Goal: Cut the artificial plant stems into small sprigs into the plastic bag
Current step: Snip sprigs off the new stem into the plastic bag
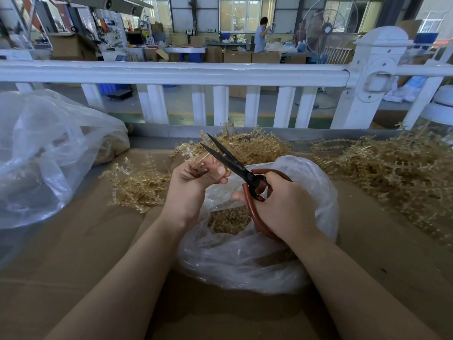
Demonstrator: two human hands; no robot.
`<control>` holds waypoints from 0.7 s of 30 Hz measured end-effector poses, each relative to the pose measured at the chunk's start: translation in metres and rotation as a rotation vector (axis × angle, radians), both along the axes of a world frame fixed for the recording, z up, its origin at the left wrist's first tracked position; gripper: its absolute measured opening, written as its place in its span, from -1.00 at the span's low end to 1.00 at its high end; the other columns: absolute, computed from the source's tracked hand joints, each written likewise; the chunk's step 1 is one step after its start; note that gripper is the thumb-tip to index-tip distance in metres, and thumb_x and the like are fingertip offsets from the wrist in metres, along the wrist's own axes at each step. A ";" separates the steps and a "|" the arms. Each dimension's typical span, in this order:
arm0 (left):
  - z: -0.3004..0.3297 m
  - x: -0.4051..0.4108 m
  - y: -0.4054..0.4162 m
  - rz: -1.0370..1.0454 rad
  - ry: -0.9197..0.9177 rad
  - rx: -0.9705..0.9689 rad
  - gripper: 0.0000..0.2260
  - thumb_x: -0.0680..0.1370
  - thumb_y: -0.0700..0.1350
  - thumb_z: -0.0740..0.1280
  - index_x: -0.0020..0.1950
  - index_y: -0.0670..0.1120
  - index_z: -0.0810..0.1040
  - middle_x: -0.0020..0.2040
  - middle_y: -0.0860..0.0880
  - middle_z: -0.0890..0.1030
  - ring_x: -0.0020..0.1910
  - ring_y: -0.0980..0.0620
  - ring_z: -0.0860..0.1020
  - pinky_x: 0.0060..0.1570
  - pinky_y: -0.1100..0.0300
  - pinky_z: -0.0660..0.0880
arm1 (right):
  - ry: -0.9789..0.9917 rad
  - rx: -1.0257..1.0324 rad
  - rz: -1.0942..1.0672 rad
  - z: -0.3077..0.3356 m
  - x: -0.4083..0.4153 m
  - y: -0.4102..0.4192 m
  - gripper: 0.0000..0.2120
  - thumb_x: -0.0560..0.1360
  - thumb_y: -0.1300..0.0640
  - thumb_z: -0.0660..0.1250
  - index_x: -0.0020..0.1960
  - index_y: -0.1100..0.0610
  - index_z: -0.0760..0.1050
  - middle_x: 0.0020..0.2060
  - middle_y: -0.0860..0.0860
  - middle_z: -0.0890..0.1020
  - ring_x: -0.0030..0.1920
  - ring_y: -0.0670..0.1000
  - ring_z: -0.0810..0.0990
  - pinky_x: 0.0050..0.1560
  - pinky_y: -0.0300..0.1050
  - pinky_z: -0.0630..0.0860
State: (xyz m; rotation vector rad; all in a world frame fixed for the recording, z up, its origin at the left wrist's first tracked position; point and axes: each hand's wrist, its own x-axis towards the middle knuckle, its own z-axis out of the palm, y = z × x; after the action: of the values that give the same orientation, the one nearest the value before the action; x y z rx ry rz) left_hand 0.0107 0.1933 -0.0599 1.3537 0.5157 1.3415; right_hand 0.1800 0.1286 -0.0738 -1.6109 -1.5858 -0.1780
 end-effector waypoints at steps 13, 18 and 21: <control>0.003 0.000 -0.004 -0.017 0.009 -0.001 -0.98 0.46 -0.30 0.39 -0.16 -0.24 0.57 -0.28 -0.07 0.62 -0.20 -0.08 0.55 0.01 0.03 0.54 | -0.054 0.016 -0.025 -0.005 0.004 0.005 -0.37 0.35 -0.53 0.18 -0.20 0.05 0.53 -0.32 -0.13 0.62 -0.35 -0.13 0.54 -0.34 -0.26 0.48; 0.003 0.001 -0.002 0.002 0.024 -0.138 -0.92 0.40 -0.26 0.44 -0.12 -0.19 0.62 -0.26 -0.10 0.66 -0.28 0.00 0.59 -0.06 0.13 0.55 | 0.225 -0.084 0.072 -0.006 0.002 0.007 -0.54 0.37 -0.39 0.38 0.05 -0.06 0.64 -0.25 -0.23 0.64 -0.20 -0.21 0.61 -0.17 -0.40 0.48; 0.003 0.003 -0.004 -0.020 0.109 -0.173 -0.94 0.40 -0.27 0.45 -0.15 -0.15 0.65 -0.28 -0.08 0.68 -0.31 0.04 0.62 -0.16 0.23 0.53 | 0.450 -0.162 0.143 -0.003 0.001 0.011 -0.83 0.47 -0.15 0.48 -0.07 -0.08 0.62 -0.39 -0.18 0.64 -0.28 -0.16 0.65 -0.20 -0.21 0.59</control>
State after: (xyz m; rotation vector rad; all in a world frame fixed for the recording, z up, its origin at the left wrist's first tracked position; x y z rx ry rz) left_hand 0.0141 0.1892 -0.0572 1.2902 0.6751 1.1835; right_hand 0.1806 0.1395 -0.0771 -1.5176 -1.3777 0.3746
